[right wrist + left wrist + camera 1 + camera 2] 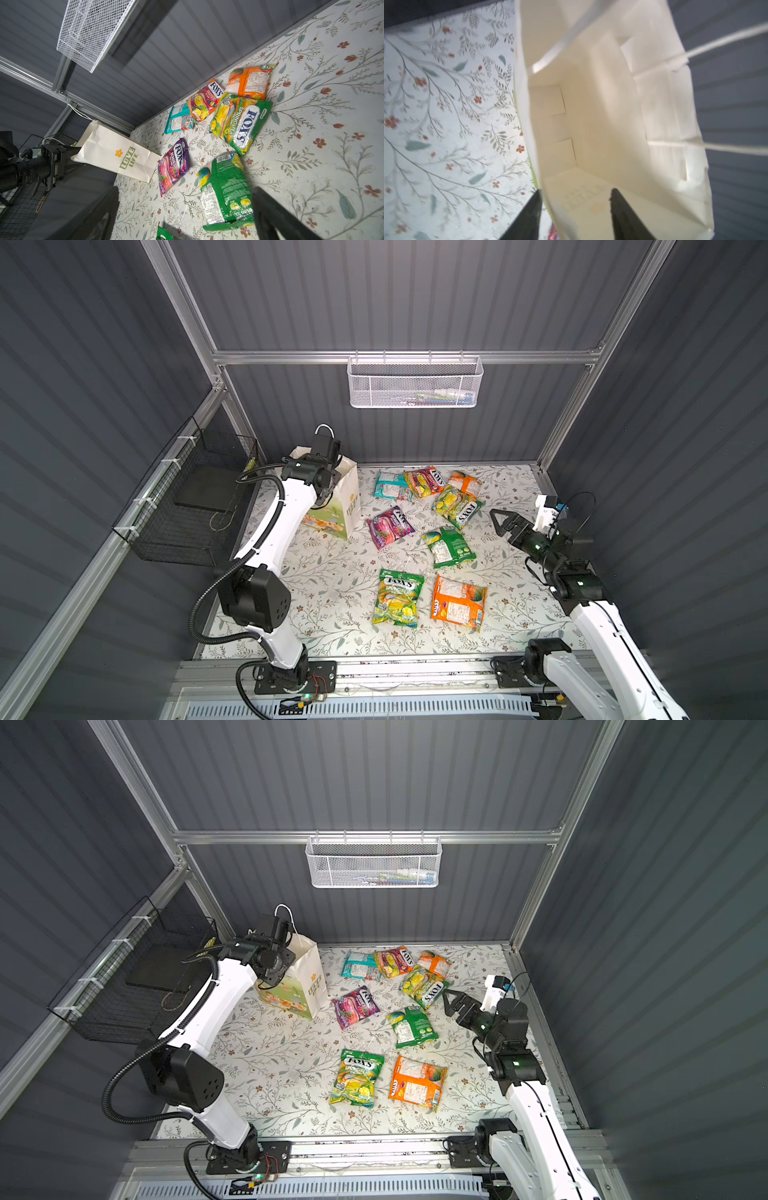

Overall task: Place the snacks into the paper bag
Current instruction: 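Grasp the paper bag rim with the left gripper while the right arm rises, then hold the bag with the left gripper while the right grasps a green packet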

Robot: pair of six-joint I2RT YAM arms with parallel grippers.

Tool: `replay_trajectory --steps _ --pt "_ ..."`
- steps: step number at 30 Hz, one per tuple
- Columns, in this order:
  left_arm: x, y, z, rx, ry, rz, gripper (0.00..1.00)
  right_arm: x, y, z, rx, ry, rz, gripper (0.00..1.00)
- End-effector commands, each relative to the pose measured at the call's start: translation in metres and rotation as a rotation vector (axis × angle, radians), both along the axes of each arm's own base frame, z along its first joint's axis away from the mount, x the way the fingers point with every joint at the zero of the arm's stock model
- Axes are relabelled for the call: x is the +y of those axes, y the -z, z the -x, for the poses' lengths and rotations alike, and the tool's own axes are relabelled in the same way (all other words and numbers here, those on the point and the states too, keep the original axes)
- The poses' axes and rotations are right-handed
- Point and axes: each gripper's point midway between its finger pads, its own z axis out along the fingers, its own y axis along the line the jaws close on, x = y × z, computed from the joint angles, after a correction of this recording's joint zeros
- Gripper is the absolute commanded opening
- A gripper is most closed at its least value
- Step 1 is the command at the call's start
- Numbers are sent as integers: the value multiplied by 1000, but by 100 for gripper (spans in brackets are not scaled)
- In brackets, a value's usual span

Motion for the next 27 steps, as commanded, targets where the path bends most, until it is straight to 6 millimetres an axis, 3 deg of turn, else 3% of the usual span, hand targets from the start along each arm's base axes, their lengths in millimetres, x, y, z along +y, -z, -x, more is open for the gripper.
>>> replay_trajectory --steps 1,8,14,19,22,27 --pt "4 6 -1 28 -24 62 36 4 -9 1 -23 -30 18 99" --pt "-7 -11 -7 4 107 68 11 3 -7 1 -10 -20 30 99" --pt "-10 -25 11 26 280 -13 1 -7 7 -5 54 32 60 99" --pt "-10 -38 26 13 421 -100 0 -8 34 -15 169 45 62 99" --pt "-7 -36 45 66 485 -140 0 -11 53 -18 242 64 63 99" --pt "-9 -32 67 80 611 -183 0 -15 102 -21 363 111 28 99"
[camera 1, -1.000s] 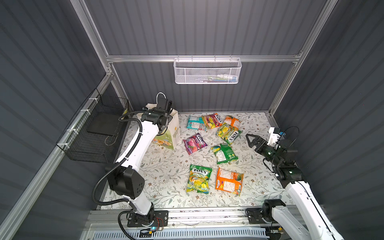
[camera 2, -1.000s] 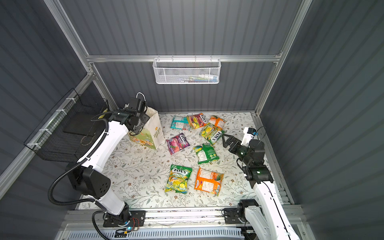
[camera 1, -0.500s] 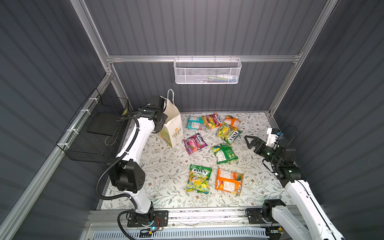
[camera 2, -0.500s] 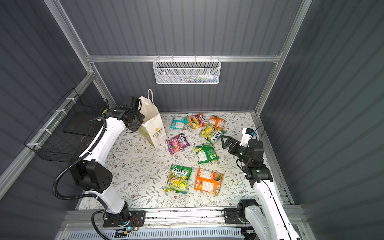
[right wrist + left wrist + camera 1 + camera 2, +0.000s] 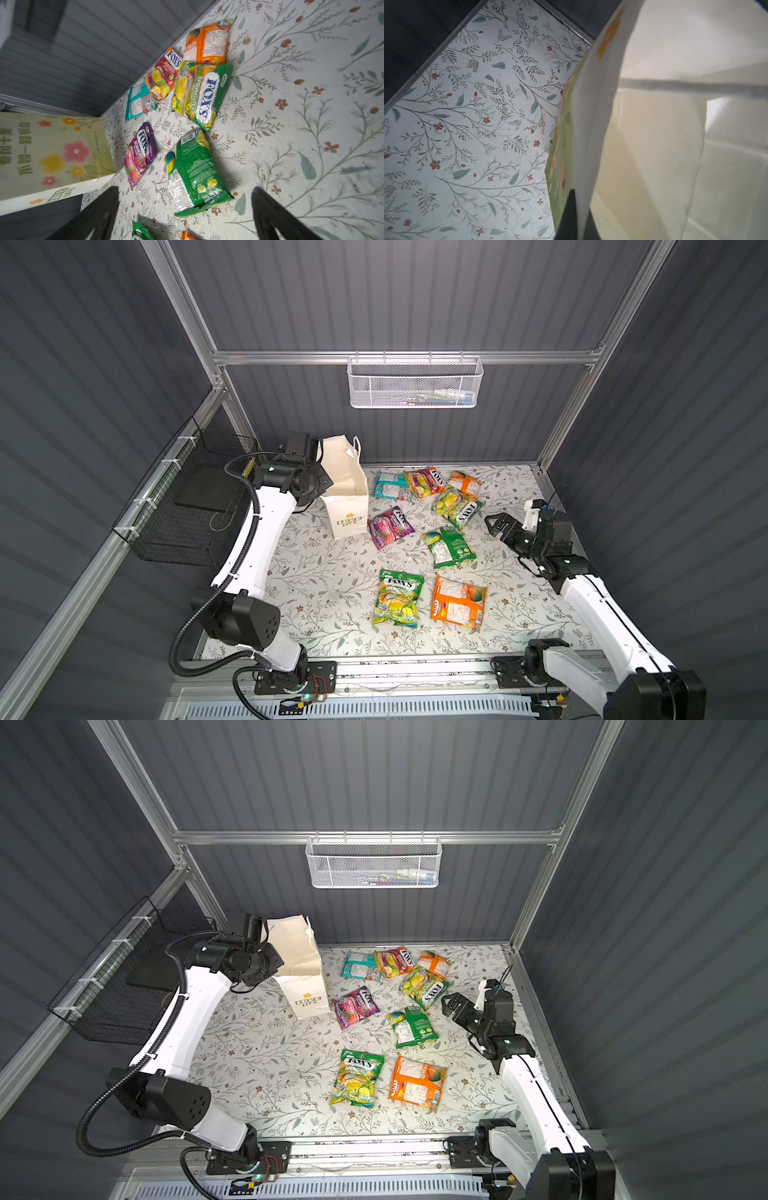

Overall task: Place the snacks into the paper bag
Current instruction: 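Hold the bag with the left gripper while the right grasps a green packet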

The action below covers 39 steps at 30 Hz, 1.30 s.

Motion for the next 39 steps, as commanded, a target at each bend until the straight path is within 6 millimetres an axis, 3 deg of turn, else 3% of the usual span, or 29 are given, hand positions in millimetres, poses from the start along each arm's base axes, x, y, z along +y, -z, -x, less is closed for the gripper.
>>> replay_trajectory --steps 1,5,9,15,16,21,23,24,30,34,39 --pt "-4 11 23 44 149 -57 0 -3 29 -2 81 41 -9 99" --pt "-10 30 35 68 238 -65 0 -1 48 -22 133 46 -21 99" --pt "-17 37 35 32 276 -37 0 -2 62 -59 148 60 -14 99" --pt "-27 19 43 -36 315 21 0 0 74 -122 152 28 31 99" --pt "-29 17 44 -50 324 27 0 1 86 -131 182 20 26 99" --pt "-23 8 52 -93 328 3 0 10 102 -171 213 -23 -31 99" --pt "-21 -1 57 -133 333 -3 0 17 109 -179 237 -60 -52 98" --pt "-19 7 60 -122 329 -14 0 17 111 -182 248 -60 -51 98" --pt "-11 1 69 -164 304 -32 0 23 128 -191 301 -88 -76 85" --pt "-13 4 70 -157 306 -19 0 23 131 -193 300 -104 -70 70" --pt "-16 4 72 -154 313 7 0 24 123 -195 258 -134 -87 43"
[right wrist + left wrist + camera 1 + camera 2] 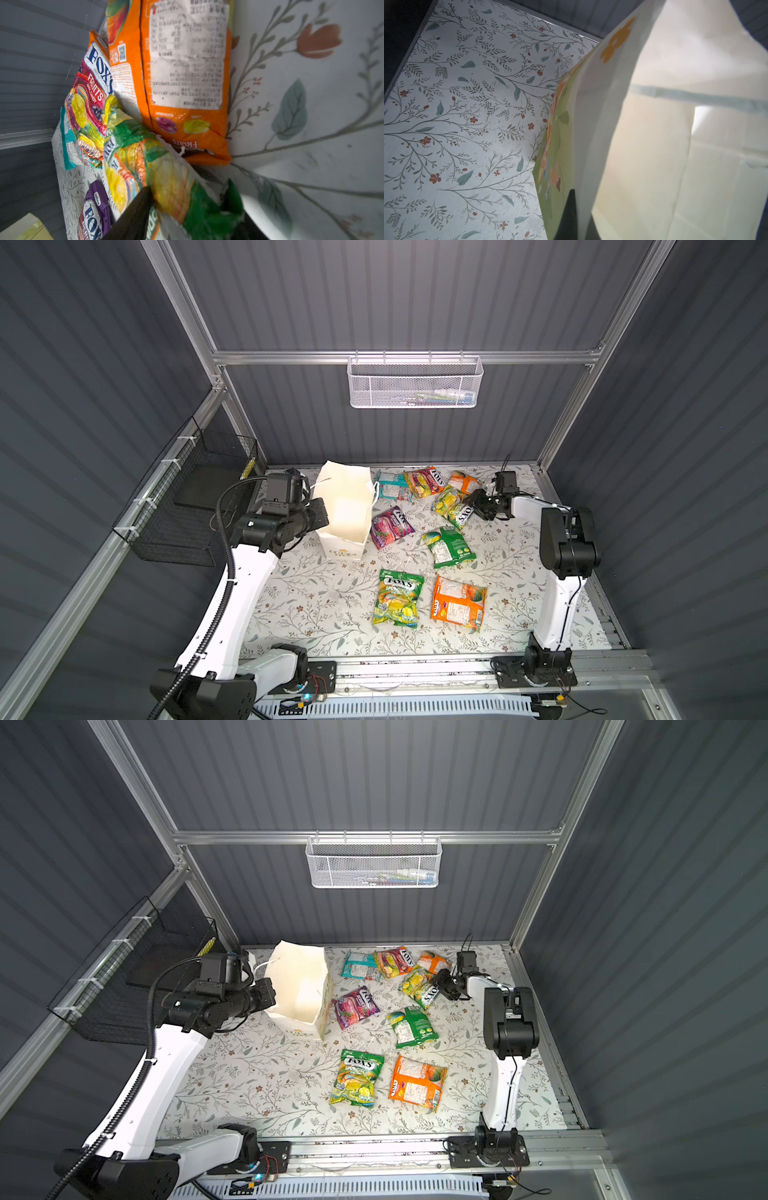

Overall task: Place the snacks into the paper bag
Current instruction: 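Hold the bag with the left gripper while the right grasps a green packet, then lift the green candy packet with the right gripper and carry it over the bag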

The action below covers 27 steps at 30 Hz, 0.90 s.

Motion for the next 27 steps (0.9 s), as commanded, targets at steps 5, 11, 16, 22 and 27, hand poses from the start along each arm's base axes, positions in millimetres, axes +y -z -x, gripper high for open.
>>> replay_trajectory --steps 5,11,16,22,27 --pt "0 -6 2 -30 1 19 0 4 -45 4 -113 -28 -47 13" --pt "-4 -4 2 -21 13 39 0 9 -106 28 -218 -32 -96 0" --pt "-1 -1 0 -9 -3 57 0 18 -166 55 -319 -44 -125 0" --pt "0 4 -2 12 -11 103 0 41 -256 93 -478 -71 -137 0" --pt "1 10 -4 42 -16 140 0 82 -331 131 -623 -164 -141 0"
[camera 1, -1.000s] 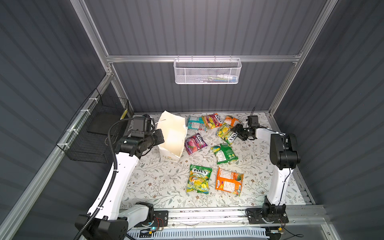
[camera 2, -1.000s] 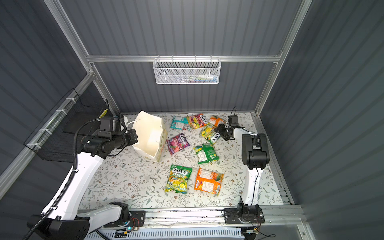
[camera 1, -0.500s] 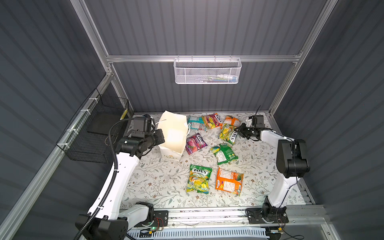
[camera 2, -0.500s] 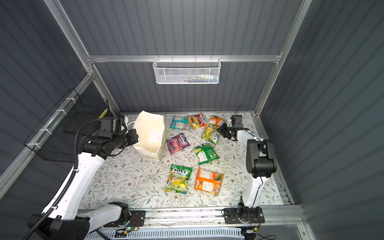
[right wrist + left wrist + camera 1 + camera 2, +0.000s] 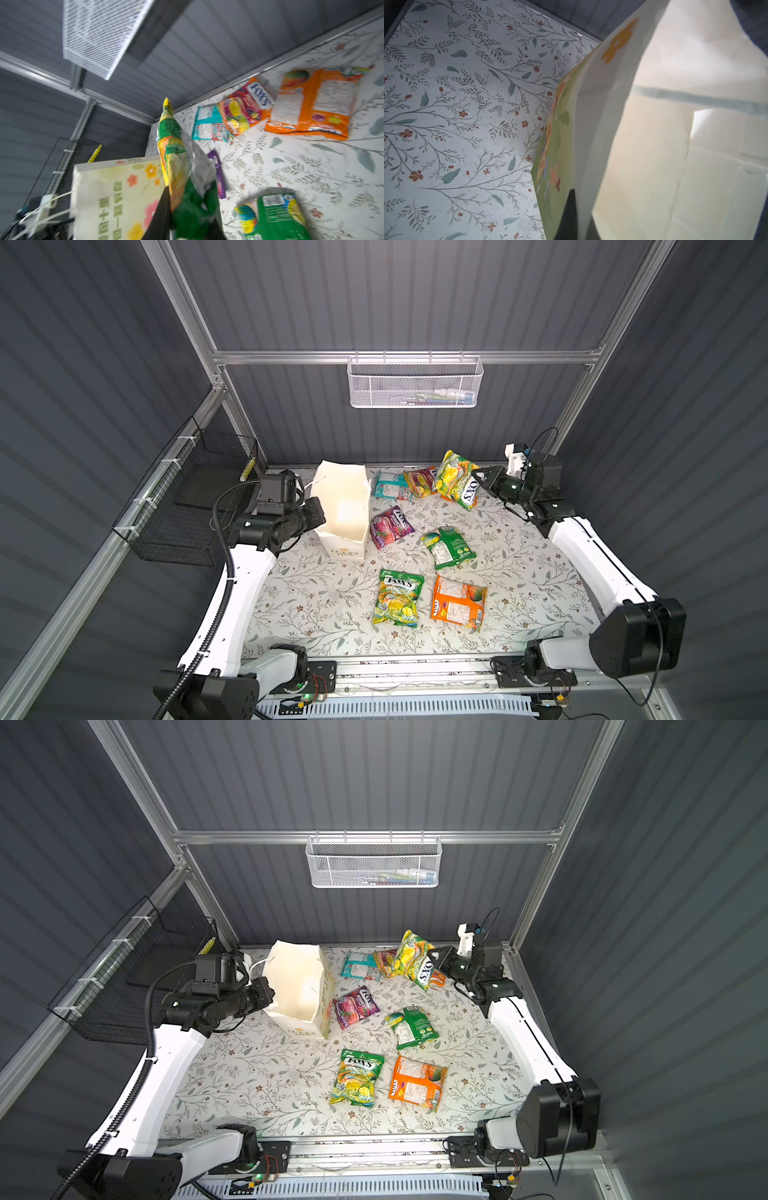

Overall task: Place the snacks into the paper bag
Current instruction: 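Lift the green candy packet with the right gripper and carry it over the bag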

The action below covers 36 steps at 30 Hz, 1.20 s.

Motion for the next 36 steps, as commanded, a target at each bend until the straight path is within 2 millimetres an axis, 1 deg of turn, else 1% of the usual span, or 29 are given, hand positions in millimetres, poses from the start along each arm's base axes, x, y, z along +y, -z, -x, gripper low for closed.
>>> replay_trajectory --steps 1,5,6,9,11,13,17,18,19,22,23,26,28,31,33,36 --pt "-6 4 0 15 18 49 0 25 -58 26 -121 -44 -7 0" --pt "-5 11 -1 52 5 56 0 59 -113 58 -237 -129 -37 0" --pt "-6 11 -1 51 9 63 0 68 -122 64 -259 -146 -43 0" --pt "-8 12 -3 47 14 78 0 100 -151 86 -309 -242 -57 0" --pt "-10 14 -2 57 18 83 0 116 -164 94 -334 -253 -59 0" --pt "-11 15 -3 58 23 91 0 136 -175 103 -357 -288 -64 0" --pt "-13 21 -4 82 31 96 0 174 -191 115 -378 -359 -74 0" --pt "-15 22 -4 84 36 102 0 186 -192 116 -382 -375 -67 0" --pt "-15 22 -4 85 38 104 0 195 -192 117 -380 -384 -60 0" --pt "-13 19 -3 80 27 101 0 223 -184 113 -351 -407 -36 0" --pt "-12 20 -2 82 19 97 0 230 -180 110 -338 -405 -29 0" --pt "-8 16 0 71 1 89 0 248 -162 98 -278 -402 -6 0" --pt "-6 15 1 68 -13 86 0 255 -144 88 -230 -381 25 0" --pt "0 13 2 65 -42 83 0 257 -109 76 -135 -338 101 0" --pt "4 12 3 63 -63 82 0 252 -94 70 -98 -295 144 0" --pt "7 10 4 55 -76 110 0 248 -82 67 -94 -246 207 0"
